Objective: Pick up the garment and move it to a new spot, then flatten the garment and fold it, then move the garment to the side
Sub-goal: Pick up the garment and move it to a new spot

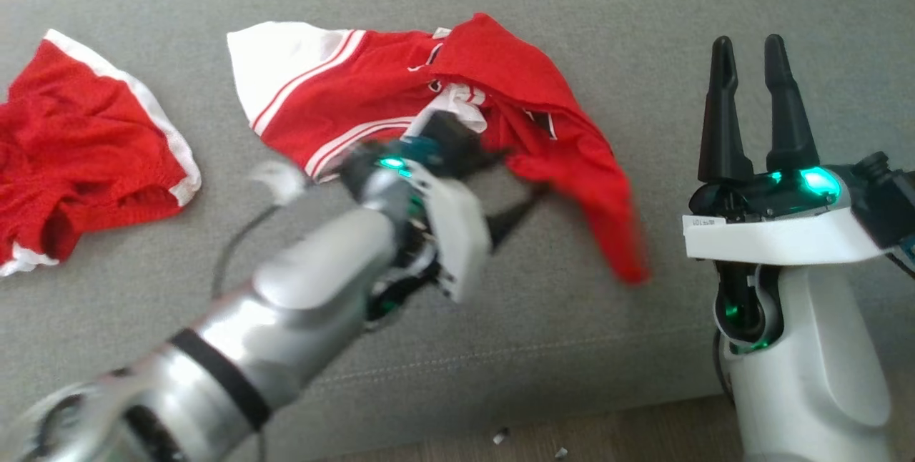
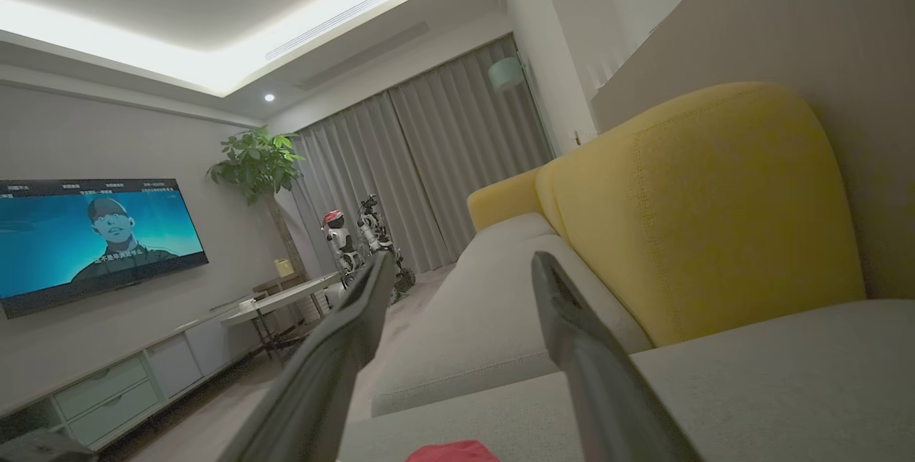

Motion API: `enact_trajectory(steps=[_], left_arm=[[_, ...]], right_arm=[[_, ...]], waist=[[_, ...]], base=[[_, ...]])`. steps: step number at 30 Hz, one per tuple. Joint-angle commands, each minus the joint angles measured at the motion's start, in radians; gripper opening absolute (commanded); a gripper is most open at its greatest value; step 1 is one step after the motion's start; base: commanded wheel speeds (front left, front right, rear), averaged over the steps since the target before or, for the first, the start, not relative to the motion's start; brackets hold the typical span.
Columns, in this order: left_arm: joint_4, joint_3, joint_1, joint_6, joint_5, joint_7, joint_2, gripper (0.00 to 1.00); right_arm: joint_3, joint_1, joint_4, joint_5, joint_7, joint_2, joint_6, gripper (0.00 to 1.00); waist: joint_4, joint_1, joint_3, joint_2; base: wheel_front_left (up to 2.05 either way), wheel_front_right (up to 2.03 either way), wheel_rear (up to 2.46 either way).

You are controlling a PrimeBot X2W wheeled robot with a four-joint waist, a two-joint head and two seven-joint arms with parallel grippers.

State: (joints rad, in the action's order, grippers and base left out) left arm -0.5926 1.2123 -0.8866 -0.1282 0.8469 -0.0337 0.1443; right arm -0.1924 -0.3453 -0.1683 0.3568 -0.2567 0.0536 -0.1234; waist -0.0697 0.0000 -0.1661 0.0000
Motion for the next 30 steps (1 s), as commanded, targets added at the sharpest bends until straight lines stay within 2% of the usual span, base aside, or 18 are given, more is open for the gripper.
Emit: enact_trajectory(steps=[1, 3, 8, 12, 14, 17, 20, 24, 26, 27, 30], left_arm=[[0.028, -0.049, -0.052, 0.013, 0.003, -0.019, 0.035, 1.00], [0.055, -0.088, -0.037, 0.050, 0.019, -0.057, 0.059, 1.00], [0.136, -0.205, 0.032, 0.175, 0.037, -0.188, 0.142, 1.00], [0.229, -0.314, 0.143, 0.270, 0.029, -0.225, 0.211, 1.00], [0.299, -0.427, 0.226, 0.317, 0.022, -0.227, 0.210, 1.00], [0.395, -0.556, 0.374, 0.341, -0.076, -0.228, 0.198, 1.00], [0.458, -0.680, 0.512, 0.335, -0.163, -0.228, 0.150, 1.00], [0.484, -0.790, 0.631, 0.283, -0.273, -0.228, 0.085, 1.00], [0.485, -0.830, 0.660, 0.253, -0.314, -0.228, 0.051, 1.00], [0.485, -0.830, 0.660, 0.253, -0.314, -0.228, 0.051, 1.00], [0.472, -0.870, 0.673, 0.204, -0.371, -0.228, 0.012, 1.00]], right_arm=[[-0.020, 0.003, 0.028, -0.010, -0.005, -0.003, -0.007, 1.00], [-0.018, 0.006, 0.027, -0.012, -0.005, -0.003, -0.007, 1.00], [0.002, 0.023, 0.023, -0.038, -0.005, -0.003, -0.007, 1.00], [0.021, 0.051, 0.009, -0.080, -0.005, -0.003, -0.007, 1.00], [0.036, 0.069, 0.005, -0.097, -0.005, -0.003, -0.007, 1.00], [0.049, 0.090, -0.005, -0.110, -0.005, -0.003, -0.007, 1.00], [0.064, 0.103, -0.009, -0.115, -0.005, -0.003, -0.007, 1.00], [0.075, 0.115, -0.015, -0.123, -0.005, -0.003, -0.007, 1.00], [0.072, 0.114, -0.018, -0.128, -0.005, -0.003, -0.007, 1.00], [0.072, 0.114, -0.018, -0.128, -0.005, -0.003, -0.007, 1.00], [0.064, 0.105, -0.018, -0.131, -0.005, -0.003, -0.007, 1.00]], waist=[[0.004, 0.0000, 0.006, 0.0000], [0.010, 0.0000, 0.016, 0.0000], [0.036, 0.0000, 0.039, 0.0000], [0.067, 0.0000, 0.056, 0.0000], [0.086, 0.0000, 0.061, 0.0000], [0.102, 0.0000, 0.061, 0.0000], [0.112, 0.0000, 0.062, 0.0000], [0.118, 0.0000, 0.061, 0.0000], [0.115, 0.0000, 0.059, 0.0000], [0.115, 0.0000, 0.059, 0.0000], [0.100, 0.0000, 0.050, 0.0000]], base=[[0.00, 0.00, 0.00], [0.00, 0.00, 0.00], [0.00, 0.00, 0.00], [0.00, 0.00, 0.00], [0.00, 0.00, 0.00], [0.00, 0.00, 0.00], [0.00, 0.00, 0.00], [0.00, 0.00, 0.00], [0.00, 0.00, 0.00], [0.00, 0.00, 0.00], [0.00, 0.00, 0.00]])
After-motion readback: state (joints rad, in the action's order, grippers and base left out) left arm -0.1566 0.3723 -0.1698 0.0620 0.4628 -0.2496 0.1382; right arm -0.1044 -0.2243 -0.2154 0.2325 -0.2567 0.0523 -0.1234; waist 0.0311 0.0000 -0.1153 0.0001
